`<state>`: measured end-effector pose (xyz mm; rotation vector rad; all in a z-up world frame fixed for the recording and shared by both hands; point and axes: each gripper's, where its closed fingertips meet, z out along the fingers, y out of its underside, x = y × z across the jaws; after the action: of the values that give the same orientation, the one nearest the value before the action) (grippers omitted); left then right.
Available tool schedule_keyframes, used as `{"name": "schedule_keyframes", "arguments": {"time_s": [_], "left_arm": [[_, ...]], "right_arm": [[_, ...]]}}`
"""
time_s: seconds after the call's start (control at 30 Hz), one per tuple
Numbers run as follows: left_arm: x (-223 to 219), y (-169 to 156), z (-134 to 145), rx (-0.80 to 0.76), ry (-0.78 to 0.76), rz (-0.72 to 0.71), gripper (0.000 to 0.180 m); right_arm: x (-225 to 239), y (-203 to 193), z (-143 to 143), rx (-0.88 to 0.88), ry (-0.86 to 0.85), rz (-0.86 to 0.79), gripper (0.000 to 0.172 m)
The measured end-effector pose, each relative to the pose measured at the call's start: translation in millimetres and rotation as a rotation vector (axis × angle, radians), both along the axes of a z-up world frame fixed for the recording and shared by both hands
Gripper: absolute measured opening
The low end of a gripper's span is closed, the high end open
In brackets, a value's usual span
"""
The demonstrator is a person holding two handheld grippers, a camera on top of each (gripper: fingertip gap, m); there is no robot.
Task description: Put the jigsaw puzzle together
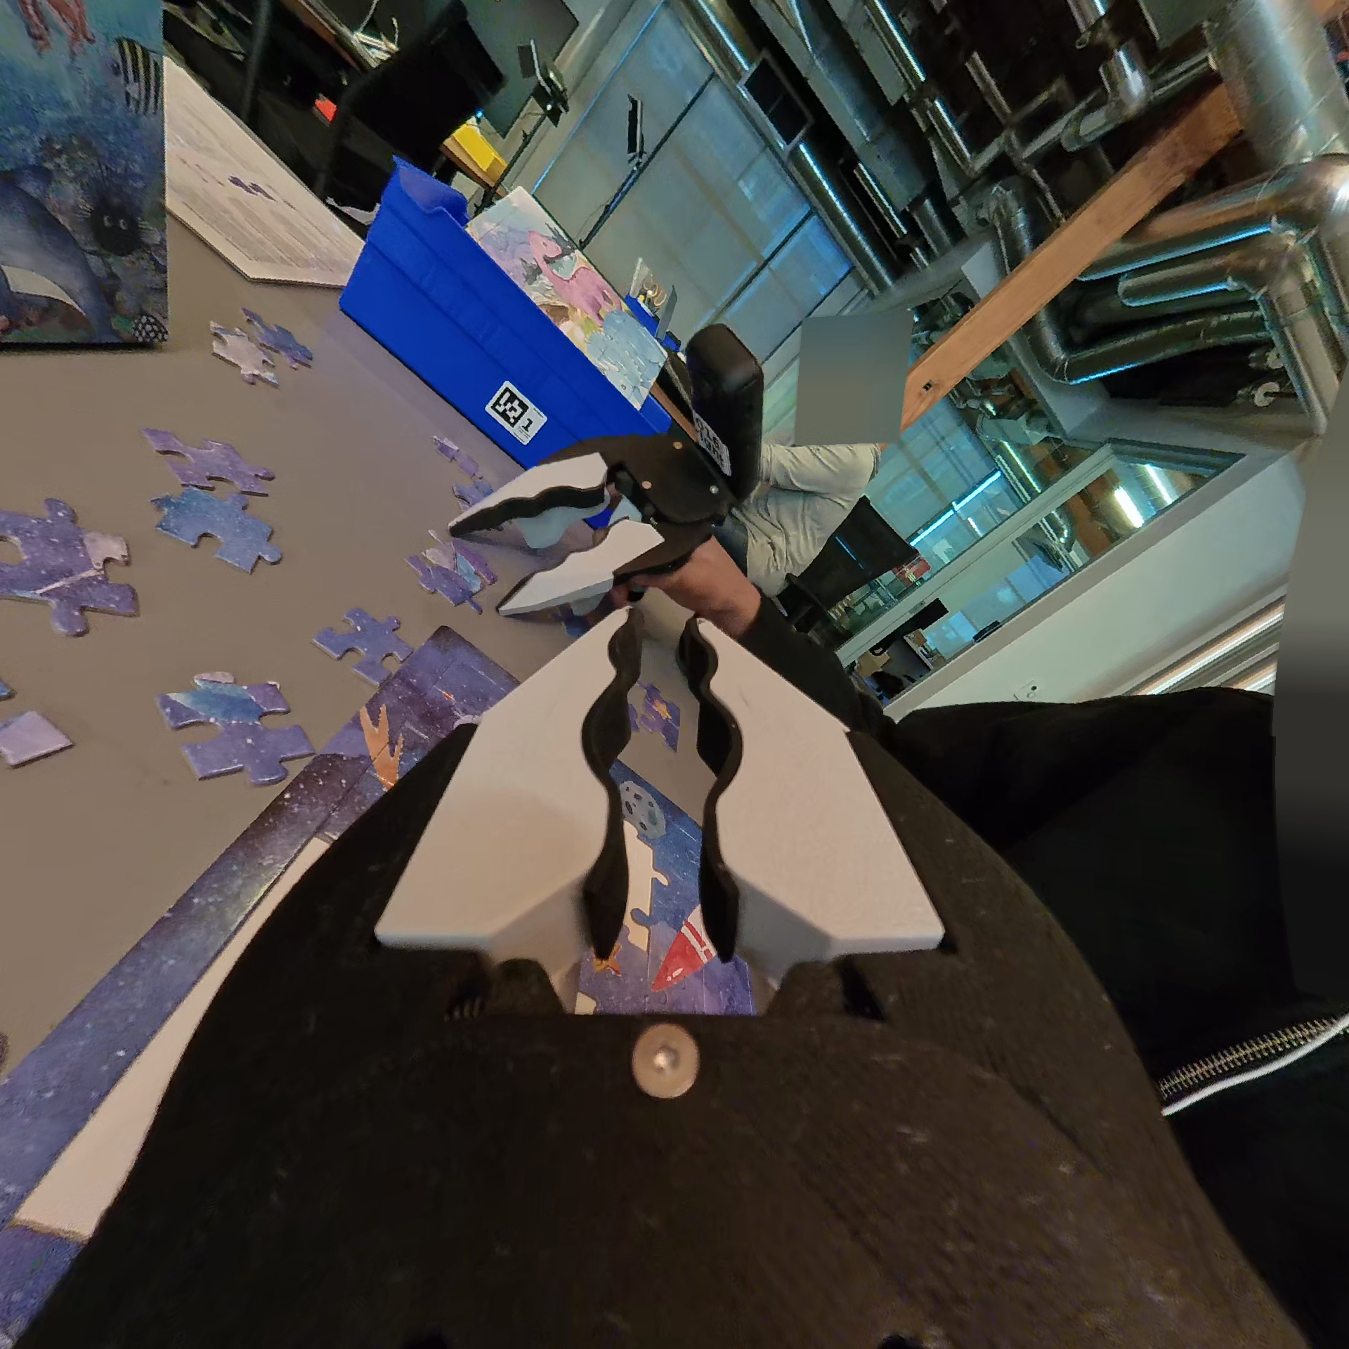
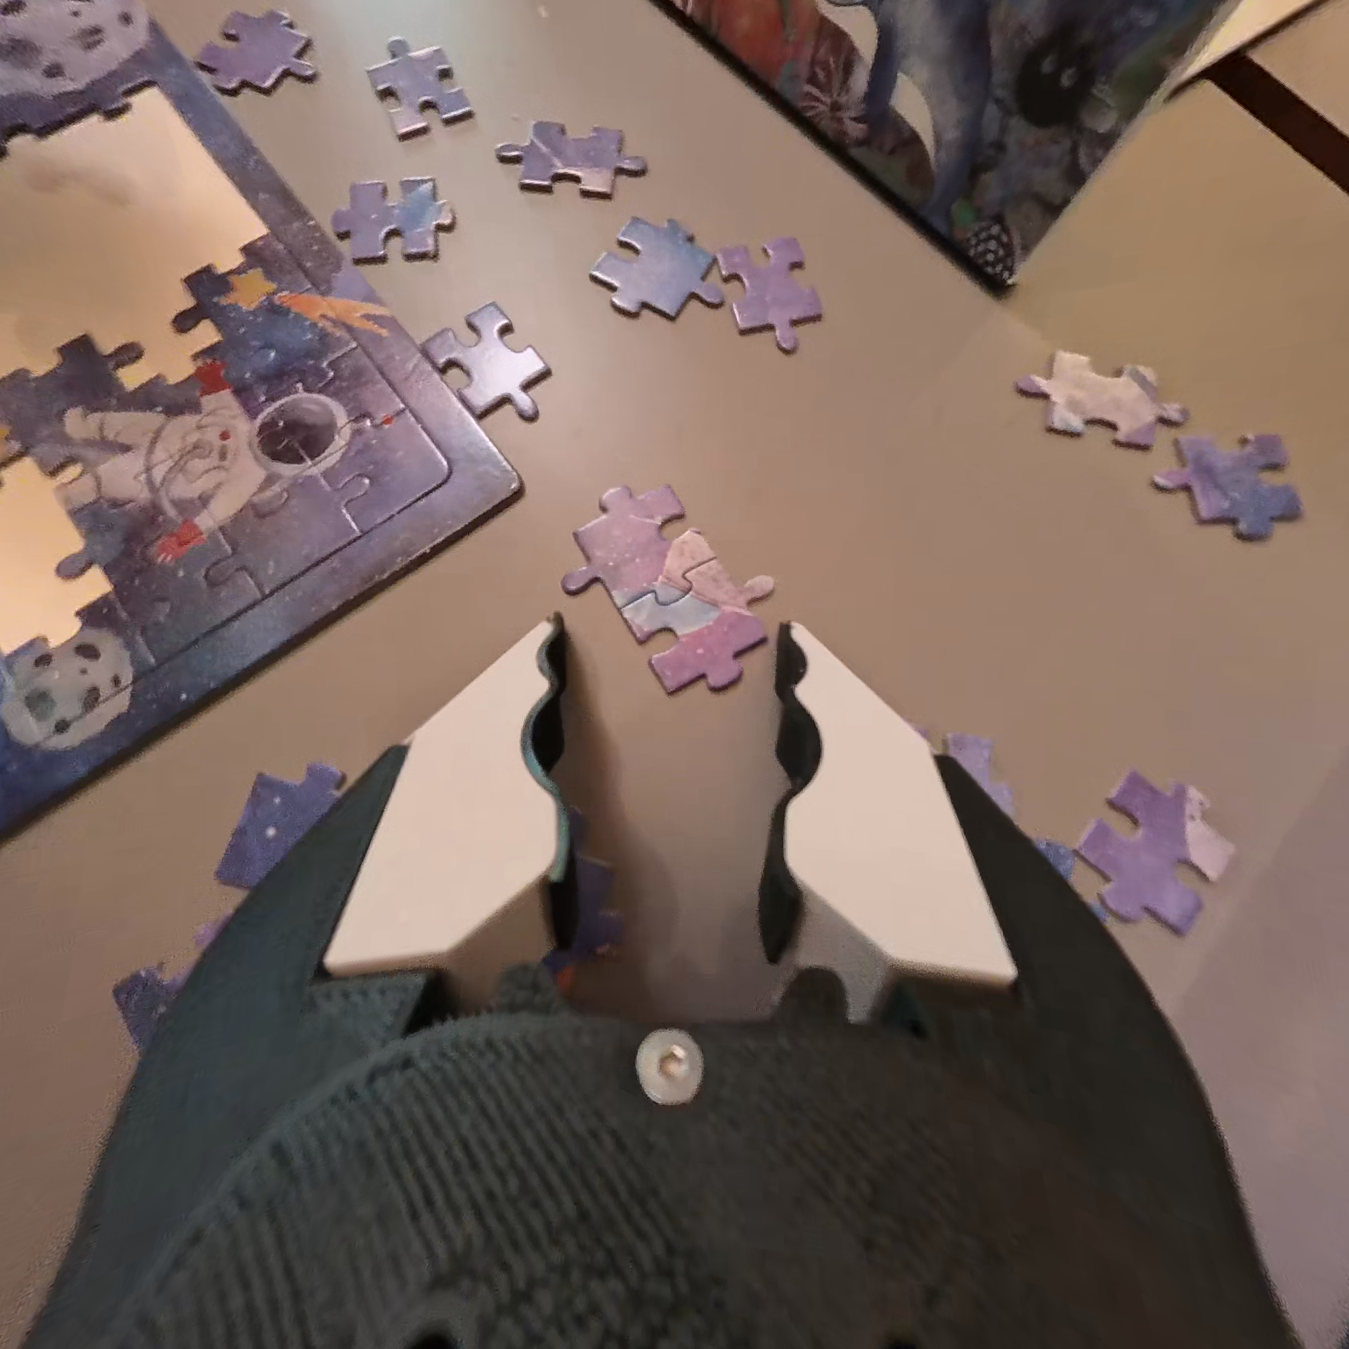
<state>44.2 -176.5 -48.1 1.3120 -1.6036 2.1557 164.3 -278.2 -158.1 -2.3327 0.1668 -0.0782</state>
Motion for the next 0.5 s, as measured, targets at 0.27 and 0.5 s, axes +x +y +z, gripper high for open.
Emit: {"name": "schedule_keyframes", "arguments": {"time_s": [0.27, 0.5], "left_arm": [[2.8, 2.2, -5.0, 0.001, 0.013, 0.007, 0.009], [2.5, 2.8, -1.5, -0.008, -0.003, 0.007, 0.006]], "right_arm": [[2.7, 7.2, 0.0, -0.021, 0.004, 0.147, 0.052], [-0.6, 8.9, 0.5, -0.019, -0.002, 0.136, 0.033]]}}
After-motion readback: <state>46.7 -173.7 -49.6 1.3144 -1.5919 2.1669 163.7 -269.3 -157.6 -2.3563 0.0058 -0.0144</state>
